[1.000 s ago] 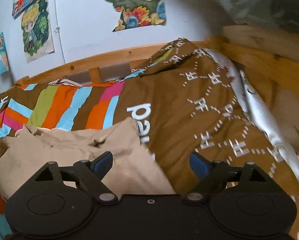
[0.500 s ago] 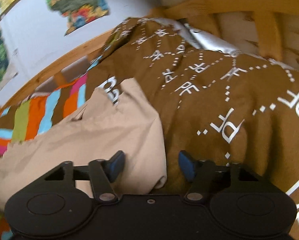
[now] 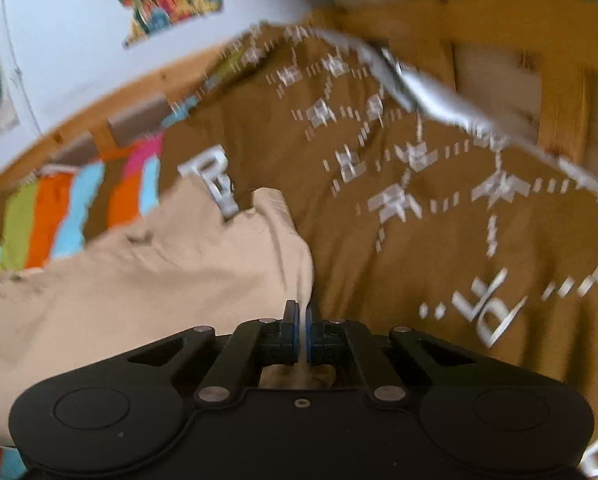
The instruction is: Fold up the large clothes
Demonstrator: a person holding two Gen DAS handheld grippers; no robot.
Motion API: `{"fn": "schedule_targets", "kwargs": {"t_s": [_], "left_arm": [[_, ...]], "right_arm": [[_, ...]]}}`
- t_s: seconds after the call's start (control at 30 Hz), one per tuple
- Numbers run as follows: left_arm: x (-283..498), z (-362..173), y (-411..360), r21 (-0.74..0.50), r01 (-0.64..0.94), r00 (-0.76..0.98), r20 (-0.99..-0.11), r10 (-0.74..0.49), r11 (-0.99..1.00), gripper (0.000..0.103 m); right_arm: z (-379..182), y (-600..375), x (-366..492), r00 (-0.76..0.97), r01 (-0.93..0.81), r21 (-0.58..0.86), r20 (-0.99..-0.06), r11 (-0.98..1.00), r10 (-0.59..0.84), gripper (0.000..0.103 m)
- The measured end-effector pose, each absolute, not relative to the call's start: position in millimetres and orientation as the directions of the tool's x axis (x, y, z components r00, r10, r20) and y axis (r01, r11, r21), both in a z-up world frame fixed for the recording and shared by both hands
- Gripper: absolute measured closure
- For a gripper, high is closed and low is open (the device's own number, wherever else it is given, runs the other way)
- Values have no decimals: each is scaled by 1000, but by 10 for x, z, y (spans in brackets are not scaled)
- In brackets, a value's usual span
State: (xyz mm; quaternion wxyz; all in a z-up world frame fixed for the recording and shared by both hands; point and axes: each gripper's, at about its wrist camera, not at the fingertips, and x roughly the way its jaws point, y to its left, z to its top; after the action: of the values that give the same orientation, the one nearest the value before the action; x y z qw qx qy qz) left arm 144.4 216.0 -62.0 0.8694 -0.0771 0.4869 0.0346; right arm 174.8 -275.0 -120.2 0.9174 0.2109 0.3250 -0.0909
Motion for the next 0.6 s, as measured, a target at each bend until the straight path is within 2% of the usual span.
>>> {"fn": "schedule_targets", "kwargs": {"t_s": [0.17,0.33,0.47,0.53,0.6], "left_arm": [[1478,-690,2223,-114,-155,522,-853,-17,981,93],[1355,-519,2227,-135,-144,605,-796,-21,980,93],[1420,-622,2286,-146,-155,558,-829,-35,977,93],[1403,-570,2273,-123,-162,558,-830,-11,979,85],[1372,-494,2239,-73,-177,570,-820,41,982,65]], "right_arm": [[-1363,-2612,1696,774,281,235,-628,930,-76,99],[-1343,-2560,1549,775,315,186,-616,931,-140,100],[-1368,-2516,1524,777,288,157,-615,945,-135,99],[-1352,-2544,1521,780,288,178,-614,941,-122,99],[-1342,-2576,1499,785,290,202,-610,935,-112,95]]}}
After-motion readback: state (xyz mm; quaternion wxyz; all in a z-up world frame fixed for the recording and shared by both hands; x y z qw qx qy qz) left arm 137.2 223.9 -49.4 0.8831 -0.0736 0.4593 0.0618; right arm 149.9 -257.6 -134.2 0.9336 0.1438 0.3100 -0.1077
